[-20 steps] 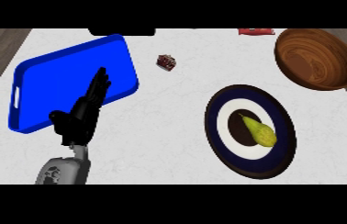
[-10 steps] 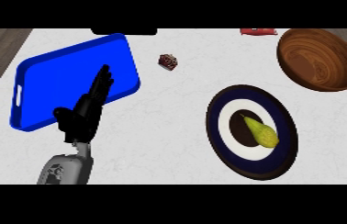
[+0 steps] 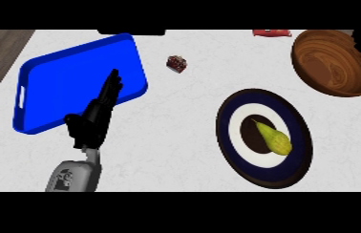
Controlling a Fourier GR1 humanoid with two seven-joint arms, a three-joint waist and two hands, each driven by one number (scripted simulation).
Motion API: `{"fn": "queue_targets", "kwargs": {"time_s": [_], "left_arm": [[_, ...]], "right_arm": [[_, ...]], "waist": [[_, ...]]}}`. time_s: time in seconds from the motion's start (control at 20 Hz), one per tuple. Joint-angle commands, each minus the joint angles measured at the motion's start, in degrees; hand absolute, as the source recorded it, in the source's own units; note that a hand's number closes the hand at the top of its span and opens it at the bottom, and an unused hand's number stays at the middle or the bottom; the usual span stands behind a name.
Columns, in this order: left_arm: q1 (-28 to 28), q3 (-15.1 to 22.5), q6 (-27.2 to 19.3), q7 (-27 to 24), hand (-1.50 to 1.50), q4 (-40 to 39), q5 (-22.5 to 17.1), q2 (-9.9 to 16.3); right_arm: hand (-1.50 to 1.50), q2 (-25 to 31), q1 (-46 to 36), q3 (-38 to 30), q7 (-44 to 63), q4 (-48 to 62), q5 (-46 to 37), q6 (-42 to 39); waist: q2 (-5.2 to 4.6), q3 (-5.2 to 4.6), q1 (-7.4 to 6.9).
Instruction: Pick the lemon from the plate and place it in the bowl
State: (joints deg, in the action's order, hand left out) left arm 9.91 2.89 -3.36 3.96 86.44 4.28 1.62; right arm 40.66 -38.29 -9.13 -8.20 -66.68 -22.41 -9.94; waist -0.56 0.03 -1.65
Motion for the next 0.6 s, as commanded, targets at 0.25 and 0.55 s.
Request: {"fn": "queue_targets", "kwargs": {"time_s": [0.25,0.55], "left_arm": [[2.9,0.4,-0.4,3.6,0.00,2.1,0.2,-0.5],[2.1,0.1,0.3,0.2,0.00,-0.3,-0.1,-0.5]], "right_arm": [[1.50,-3.0,-9.5,0.6,-14.8,29.9,-10.2,14.2],[1.50,1.6,-12.8,0.3,-21.5,44.2,-11.4,7.6]], "waist": [[-0.34,0.08,-0.90],[-0.97,0.15,-1.87]]}}
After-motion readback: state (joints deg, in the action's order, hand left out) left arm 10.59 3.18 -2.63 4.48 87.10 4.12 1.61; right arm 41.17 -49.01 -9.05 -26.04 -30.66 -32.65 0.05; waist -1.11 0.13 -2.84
